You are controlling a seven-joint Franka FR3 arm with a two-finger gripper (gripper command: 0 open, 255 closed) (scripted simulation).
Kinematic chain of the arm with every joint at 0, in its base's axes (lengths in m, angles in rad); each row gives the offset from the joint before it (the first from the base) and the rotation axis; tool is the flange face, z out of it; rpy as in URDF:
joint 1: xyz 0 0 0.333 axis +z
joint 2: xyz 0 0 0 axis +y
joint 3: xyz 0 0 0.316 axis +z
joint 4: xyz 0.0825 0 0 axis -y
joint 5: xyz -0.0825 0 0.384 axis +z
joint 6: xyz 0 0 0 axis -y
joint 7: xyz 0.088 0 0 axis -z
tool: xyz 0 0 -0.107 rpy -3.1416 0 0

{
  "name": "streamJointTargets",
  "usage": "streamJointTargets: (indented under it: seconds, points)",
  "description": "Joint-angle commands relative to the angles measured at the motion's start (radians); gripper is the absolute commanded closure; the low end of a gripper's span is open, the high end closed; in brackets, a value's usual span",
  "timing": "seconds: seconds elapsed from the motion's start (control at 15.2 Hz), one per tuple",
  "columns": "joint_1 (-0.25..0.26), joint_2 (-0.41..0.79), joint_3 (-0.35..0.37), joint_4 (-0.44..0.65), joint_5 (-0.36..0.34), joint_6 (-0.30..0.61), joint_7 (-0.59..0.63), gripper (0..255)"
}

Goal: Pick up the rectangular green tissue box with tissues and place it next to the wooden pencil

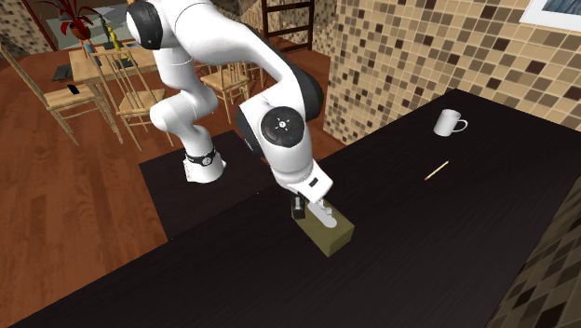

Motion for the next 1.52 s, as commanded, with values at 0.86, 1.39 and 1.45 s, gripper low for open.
streamJointTargets:
  seconds: [0.86,1.39,1.45]
  points:
    - [0.022,0.080,0.036,-0.006,0.057,0.086,-0.073,0]
    - [0.021,0.079,0.035,-0.009,0.057,0.087,-0.074,255]
    - [0.021,0.079,0.035,-0.009,0.057,0.087,-0.074,255]
